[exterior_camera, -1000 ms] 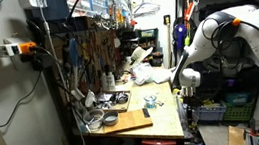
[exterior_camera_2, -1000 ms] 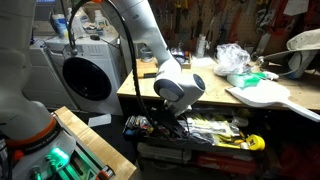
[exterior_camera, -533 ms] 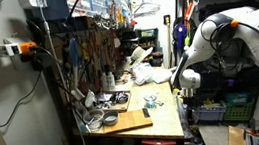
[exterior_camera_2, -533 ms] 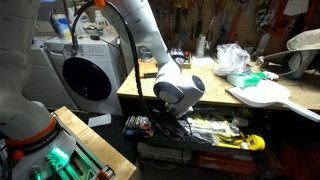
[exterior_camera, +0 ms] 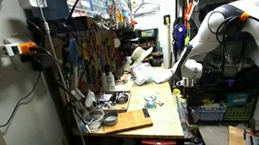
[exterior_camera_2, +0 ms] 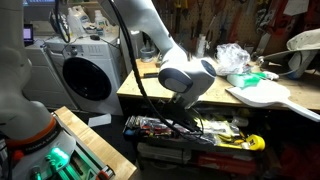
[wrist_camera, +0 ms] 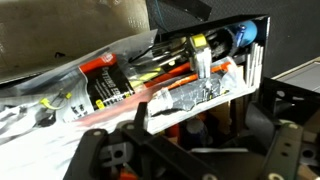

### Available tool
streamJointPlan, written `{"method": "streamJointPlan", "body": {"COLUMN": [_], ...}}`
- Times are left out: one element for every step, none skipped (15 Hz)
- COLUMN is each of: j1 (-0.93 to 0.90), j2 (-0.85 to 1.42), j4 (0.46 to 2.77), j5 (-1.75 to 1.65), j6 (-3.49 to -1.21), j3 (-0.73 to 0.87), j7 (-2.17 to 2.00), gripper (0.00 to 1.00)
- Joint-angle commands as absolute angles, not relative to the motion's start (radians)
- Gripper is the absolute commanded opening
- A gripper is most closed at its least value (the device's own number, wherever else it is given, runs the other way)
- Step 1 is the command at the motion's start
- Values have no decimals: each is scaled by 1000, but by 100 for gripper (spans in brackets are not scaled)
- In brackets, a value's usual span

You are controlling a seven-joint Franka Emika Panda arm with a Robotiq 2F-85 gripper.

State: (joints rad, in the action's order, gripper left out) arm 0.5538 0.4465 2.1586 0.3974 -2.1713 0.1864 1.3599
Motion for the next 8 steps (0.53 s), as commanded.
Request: {"method": "streamJointPlan", "body": {"j1": [543, 533, 524, 513, 500, 486, 474, 460], "j2": [277, 233, 192, 139, 84, 22, -35, -92], "j4": [2203, 2215, 2227, 2248, 2274, 2305, 2328, 2352], "j5": [328, 321, 308, 278, 247, 212, 174, 125], "j6": [-2064, -2081, -2106, -2106, -2128, -2143, -2160, -2171], "j3": [246, 265, 282, 297, 311, 320, 327, 330], "j7": [1313, 1283, 1250, 1222, 1186, 1160, 1125, 1089], "gripper": [100, 100, 99, 100, 100, 100, 100, 100]}}
